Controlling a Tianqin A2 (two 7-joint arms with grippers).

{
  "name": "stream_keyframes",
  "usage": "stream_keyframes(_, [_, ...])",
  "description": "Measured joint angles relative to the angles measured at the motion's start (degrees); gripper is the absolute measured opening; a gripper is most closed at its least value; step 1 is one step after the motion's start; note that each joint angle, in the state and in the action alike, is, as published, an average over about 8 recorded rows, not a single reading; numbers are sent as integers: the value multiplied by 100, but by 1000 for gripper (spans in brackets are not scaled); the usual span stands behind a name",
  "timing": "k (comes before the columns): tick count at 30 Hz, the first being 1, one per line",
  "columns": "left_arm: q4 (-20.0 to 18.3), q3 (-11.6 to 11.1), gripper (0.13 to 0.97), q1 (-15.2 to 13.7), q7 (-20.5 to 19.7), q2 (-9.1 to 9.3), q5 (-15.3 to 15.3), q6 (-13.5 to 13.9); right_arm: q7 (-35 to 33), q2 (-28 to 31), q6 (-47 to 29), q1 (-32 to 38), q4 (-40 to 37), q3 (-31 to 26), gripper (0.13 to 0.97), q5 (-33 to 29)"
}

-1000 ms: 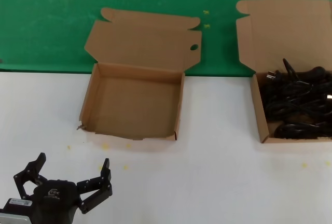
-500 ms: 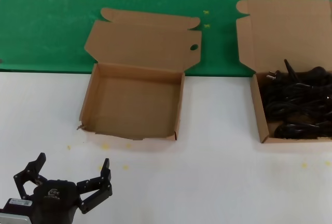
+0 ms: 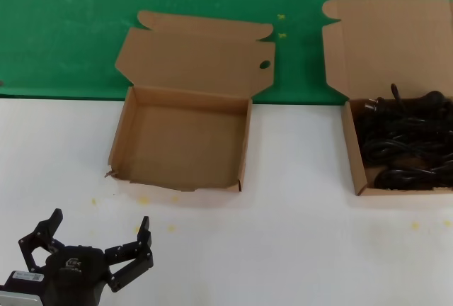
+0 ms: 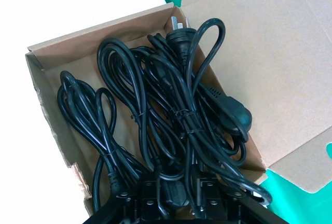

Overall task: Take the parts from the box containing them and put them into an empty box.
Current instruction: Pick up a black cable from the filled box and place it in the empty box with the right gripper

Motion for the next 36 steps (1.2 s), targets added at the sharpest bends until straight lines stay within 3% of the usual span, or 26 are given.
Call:
stream_keyframes(7, [0, 0, 966, 0, 0, 0, 0, 0, 99, 9, -71, -26, 169, -3, 258, -78])
stream_keyframes(16, [0, 0, 966, 0, 0, 0, 0, 0, 261, 35, -162, -130, 485, 15, 175, -173])
stream_keyframes(21, [0, 0, 966, 0, 0, 0, 0, 0, 464, 107, -261, -223, 848, 52, 168, -239])
stream_keyframes(29, [0, 0, 966, 0, 0, 0, 0, 0, 1123, 364, -603, -477, 1998, 186, 161, -408])
stream_keyframes(36, [0, 0, 966, 0, 0, 0, 0, 0, 1999, 762, -1077, -842, 3600, 463, 160, -642])
